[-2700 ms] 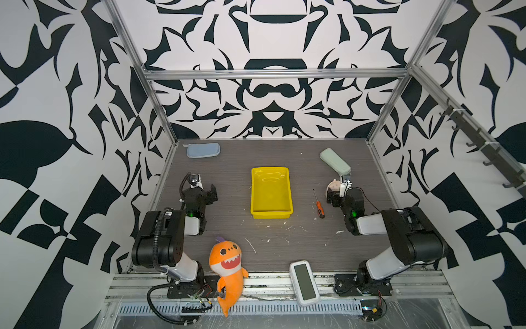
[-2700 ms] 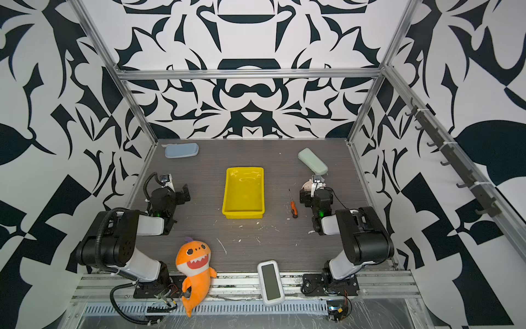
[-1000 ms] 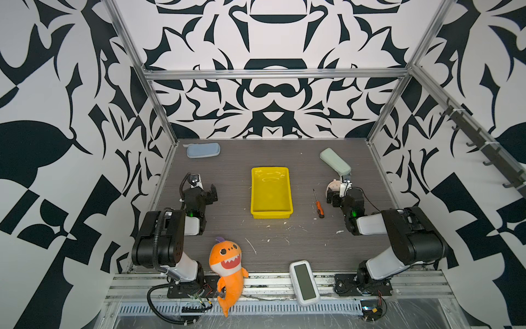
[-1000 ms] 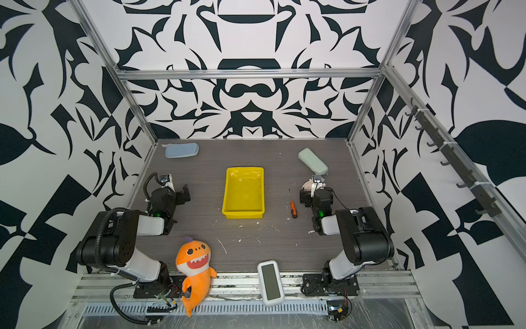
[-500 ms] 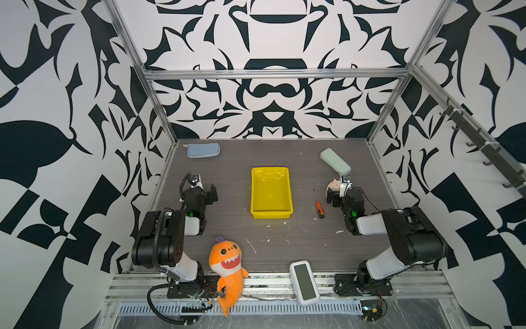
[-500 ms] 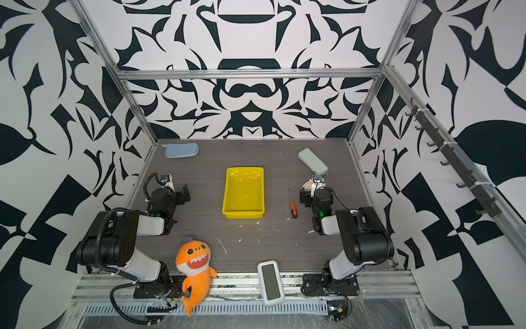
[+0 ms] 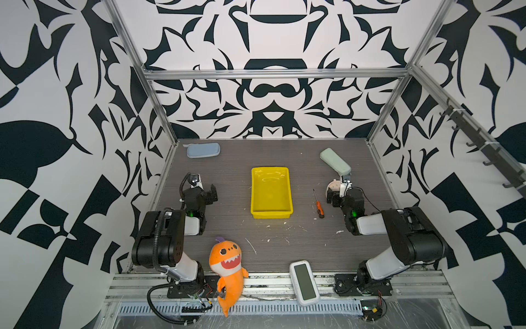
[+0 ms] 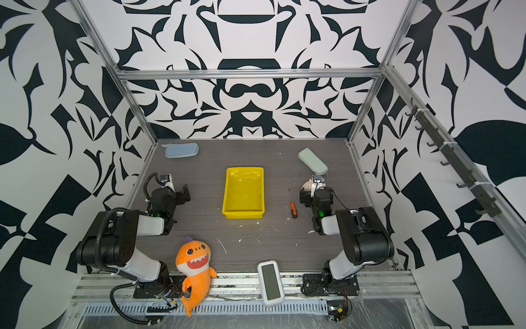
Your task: Put the screwdriver in the bin
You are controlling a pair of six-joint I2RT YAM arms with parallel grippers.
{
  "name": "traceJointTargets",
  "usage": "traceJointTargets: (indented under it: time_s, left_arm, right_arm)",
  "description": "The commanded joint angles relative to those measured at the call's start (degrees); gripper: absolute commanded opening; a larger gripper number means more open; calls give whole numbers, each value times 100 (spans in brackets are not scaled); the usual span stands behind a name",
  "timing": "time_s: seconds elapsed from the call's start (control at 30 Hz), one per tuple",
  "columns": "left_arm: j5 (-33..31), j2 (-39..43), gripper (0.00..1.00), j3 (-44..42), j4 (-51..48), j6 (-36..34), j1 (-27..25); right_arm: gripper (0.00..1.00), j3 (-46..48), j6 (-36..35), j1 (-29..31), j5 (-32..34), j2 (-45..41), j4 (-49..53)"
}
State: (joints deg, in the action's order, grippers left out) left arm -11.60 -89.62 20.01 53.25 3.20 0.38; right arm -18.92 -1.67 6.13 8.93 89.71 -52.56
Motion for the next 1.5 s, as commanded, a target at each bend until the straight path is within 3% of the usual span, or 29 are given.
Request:
traceJointTargets:
  time_s: [0.0, 0.23, 0.33, 0.43, 0.5, 0.6, 0.7, 0.77, 0.83, 1.0, 1.17, 1.27, 1.37, 1.47]
  left_arm:
    - [30, 64, 100, 65, 36, 9, 27]
    - [26, 68, 100, 66, 35, 6, 30]
    - [31, 59, 100, 69, 35, 9, 32]
    - [34, 58, 100, 66, 33, 13, 32]
    - [27, 68, 100, 65, 34, 6, 32]
    - [36, 61, 100, 73, 23, 14, 38]
    - [550, 70, 100, 214, -258, 262, 381]
    - [588, 113, 100, 242, -388, 300, 410]
    - [587, 75, 100, 219, -270, 286, 406]
    - [589, 78, 100, 214, -287, 287, 409]
    - [593, 70, 100, 234, -300, 281, 406]
    - [624, 101, 100, 201, -261, 279, 410]
    - [1156, 346, 100, 257, -489, 29, 350]
    - [377, 1065, 100, 939, -2545, -32, -23]
  right_arm:
    - [100, 330, -59, 26, -237, -145, -720]
    - [100, 731, -140, 49, -440, -204, -1543]
    - [100, 717, -218, 481, 663, -908, -911]
    - [100, -2, -67, 976, 1880, -2053, 1642]
    - [100, -814, 618, 1004, 1838, -2656, 3643]
    - [100, -1275, 757, 1005, 981, -3069, 4524]
    - [100, -1297, 1201, 1008, 516, -3291, 4543]
    - [100, -964, 2258, 1009, 751, -3346, 4208]
    - [100, -731, 2855, 959, 1164, -3270, 4202]
    - [100, -757, 3002, 956, 628, -2713, 3778]
    - [100, -695, 3398, 968, 701, -2477, 3430]
    - [100, -1034, 4116, 960, 1447, -2454, 4383]
    - [100, -1214, 4975, 959, 2228, -2374, 5261]
    - [100, -921, 5131, 943, 2530, -2382, 4935]
